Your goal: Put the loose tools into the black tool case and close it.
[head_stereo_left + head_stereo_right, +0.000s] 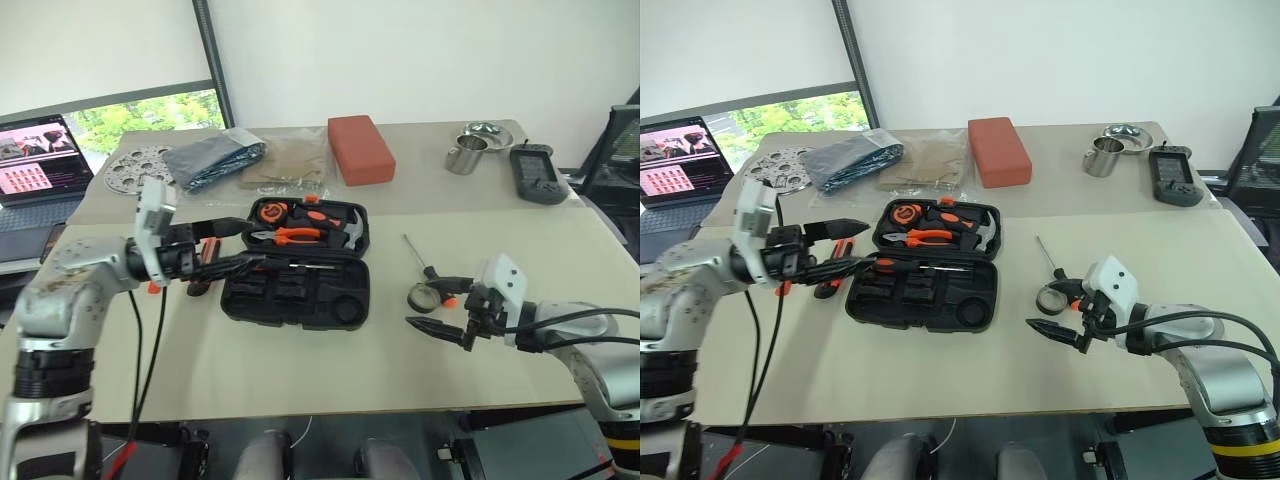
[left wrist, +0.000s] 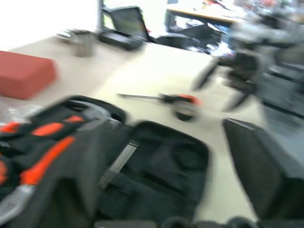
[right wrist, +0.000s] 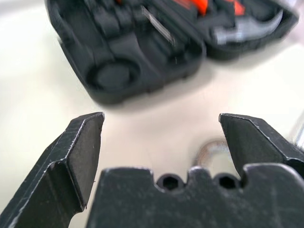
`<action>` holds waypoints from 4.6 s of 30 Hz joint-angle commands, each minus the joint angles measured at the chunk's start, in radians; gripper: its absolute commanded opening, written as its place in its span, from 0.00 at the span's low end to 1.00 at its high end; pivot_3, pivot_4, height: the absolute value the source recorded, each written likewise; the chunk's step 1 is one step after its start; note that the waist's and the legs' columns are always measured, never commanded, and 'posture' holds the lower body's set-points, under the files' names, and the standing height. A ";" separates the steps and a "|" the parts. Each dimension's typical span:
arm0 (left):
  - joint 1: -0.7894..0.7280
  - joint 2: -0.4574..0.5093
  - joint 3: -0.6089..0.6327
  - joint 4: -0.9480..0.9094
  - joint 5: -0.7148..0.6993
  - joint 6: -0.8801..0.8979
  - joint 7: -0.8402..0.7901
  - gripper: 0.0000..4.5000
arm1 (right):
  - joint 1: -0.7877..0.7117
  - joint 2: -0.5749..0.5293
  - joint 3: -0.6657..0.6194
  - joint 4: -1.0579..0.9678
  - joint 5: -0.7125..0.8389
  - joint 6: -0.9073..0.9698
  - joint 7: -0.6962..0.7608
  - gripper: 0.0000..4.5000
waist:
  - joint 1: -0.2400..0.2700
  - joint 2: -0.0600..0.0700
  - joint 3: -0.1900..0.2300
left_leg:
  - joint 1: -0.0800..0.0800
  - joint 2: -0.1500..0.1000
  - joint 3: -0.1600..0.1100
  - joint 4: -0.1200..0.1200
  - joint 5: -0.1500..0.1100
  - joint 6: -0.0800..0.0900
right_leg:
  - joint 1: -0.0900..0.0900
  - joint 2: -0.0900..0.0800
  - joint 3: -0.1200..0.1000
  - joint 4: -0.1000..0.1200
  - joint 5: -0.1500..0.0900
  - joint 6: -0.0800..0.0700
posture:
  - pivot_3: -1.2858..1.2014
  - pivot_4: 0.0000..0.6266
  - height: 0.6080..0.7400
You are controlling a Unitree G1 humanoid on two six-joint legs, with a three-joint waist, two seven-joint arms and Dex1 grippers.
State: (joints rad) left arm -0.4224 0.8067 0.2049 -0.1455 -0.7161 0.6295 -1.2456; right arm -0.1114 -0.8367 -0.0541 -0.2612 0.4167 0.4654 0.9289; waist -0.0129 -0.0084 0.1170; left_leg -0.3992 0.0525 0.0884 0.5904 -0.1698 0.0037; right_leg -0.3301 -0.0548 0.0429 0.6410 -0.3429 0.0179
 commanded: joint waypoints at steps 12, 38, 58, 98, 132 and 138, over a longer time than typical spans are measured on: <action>0.079 0.101 0.060 -0.195 -0.084 0.032 0.006 0.99 | -0.284 0.068 0.001 0.328 -0.080 0.188 -0.175 1.00 | -0.001 0.000 0.000 | -0.002 0.000 0.001 -0.001 0.000 0.000 | -0.003 0.000 0.002 -0.001 0.000 0.000 | 0.52 0.24 1.00; 0.158 0.144 0.096 -0.208 -0.057 -0.013 0.025 1.00 | -0.563 0.094 0.148 0.646 -0.241 0.204 -0.074 0.10 | 0.001 0.001 0.002 | -0.003 0.000 0.002 -0.001 0.000 0.000 | -0.005 0.000 0.002 -0.001 0.000 0.000 | 0.52 0.24 1.00; 0.502 0.122 0.422 -0.205 -0.054 -0.034 0.086 1.00 | -0.895 0.414 0.458 0.675 -0.385 -0.130 0.159 0.10 | -0.024 0.004 0.006 | -0.005 0.016 0.006 -0.001 -0.001 -0.003 | -0.013 0.011 0.003 0.005 0.001 -0.002 | 0.52 0.24 1.00; 0.609 0.190 0.520 -0.185 -0.071 -0.060 -0.106 1.00 | -0.870 0.623 0.507 0.944 -0.545 -0.311 0.147 0.10 | -0.034 0.003 0.004 | 0.001 0.028 0.026 -0.003 -0.003 -0.009 | -0.022 0.013 0.001 0.007 0.007 -0.017 | 0.52 0.24 1.00; 0.547 0.206 0.450 -0.186 -0.067 -0.058 -0.062 1.00 | -0.819 0.678 0.379 0.826 -0.419 -0.173 0.189 0.69 | -0.054 -0.004 -0.001 | 0.006 0.031 0.030 -0.012 -0.004 -0.017 | -0.024 0.013 0.001 0.007 0.006 -0.022 | 0.52 0.24 1.00; 0.548 0.210 0.456 -0.191 -0.070 -0.050 -0.056 1.00 | -0.814 0.684 0.377 0.873 -0.428 -0.212 0.155 0.22 | -0.053 -0.005 0.000 | 0.007 0.031 0.031 -0.011 -0.004 -0.017 | -0.024 0.014 0.001 0.007 0.006 -0.022 | 0.52 0.24 1.00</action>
State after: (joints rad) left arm 0.1321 0.9942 0.6441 -0.3341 -0.7816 0.5762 -1.3051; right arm -0.9128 -0.1547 0.3387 0.6150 -0.0169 0.2836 1.0927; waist -0.0663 -0.0131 0.1168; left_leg -0.3926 0.0835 0.1190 0.5790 -0.1735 -0.0138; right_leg -0.3538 -0.0410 0.0442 0.6475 -0.3370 -0.0044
